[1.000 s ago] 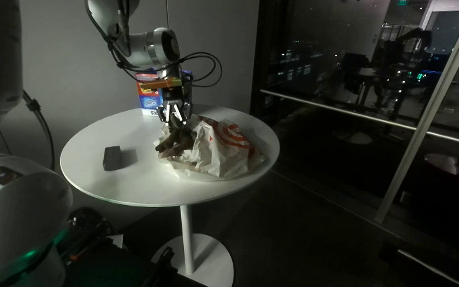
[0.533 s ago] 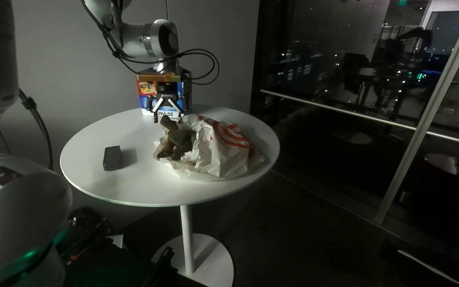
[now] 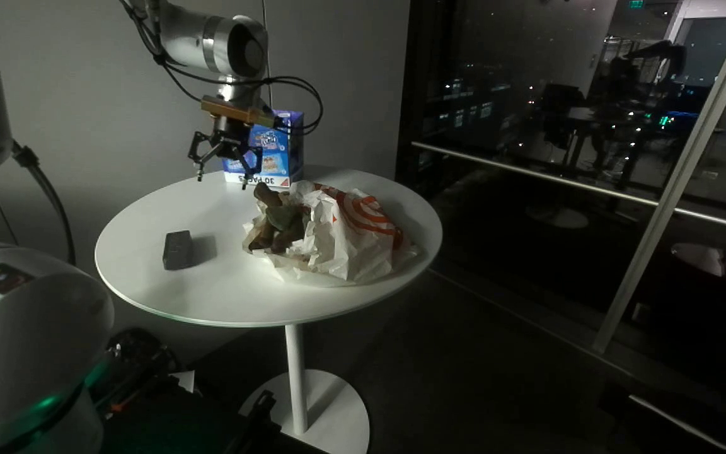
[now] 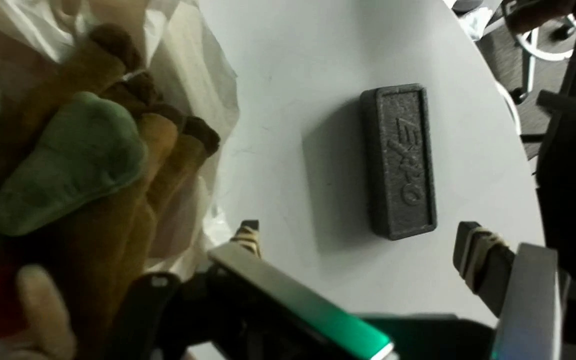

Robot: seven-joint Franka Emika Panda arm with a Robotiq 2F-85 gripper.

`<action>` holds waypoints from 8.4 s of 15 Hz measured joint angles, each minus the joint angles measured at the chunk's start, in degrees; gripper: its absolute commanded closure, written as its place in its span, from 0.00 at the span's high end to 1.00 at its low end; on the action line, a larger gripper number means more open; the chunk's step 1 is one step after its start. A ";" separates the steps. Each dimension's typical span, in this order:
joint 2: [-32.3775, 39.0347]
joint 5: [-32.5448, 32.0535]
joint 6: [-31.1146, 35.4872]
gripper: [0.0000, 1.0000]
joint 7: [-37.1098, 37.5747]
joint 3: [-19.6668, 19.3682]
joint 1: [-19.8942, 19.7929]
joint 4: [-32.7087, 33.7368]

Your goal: Move the plastic bag to the left and put the toy moose and eraser inside the plastic bag

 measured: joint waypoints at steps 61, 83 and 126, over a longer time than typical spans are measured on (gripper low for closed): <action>-10.59 -14.12 15.69 0.34 44.27 -4.84 -4.19 -21.35; 12.84 0.72 -13.14 0.34 33.84 -9.19 -6.49 10.29; 5.37 0.63 27.19 1.00 6.07 1.12 0.87 -13.17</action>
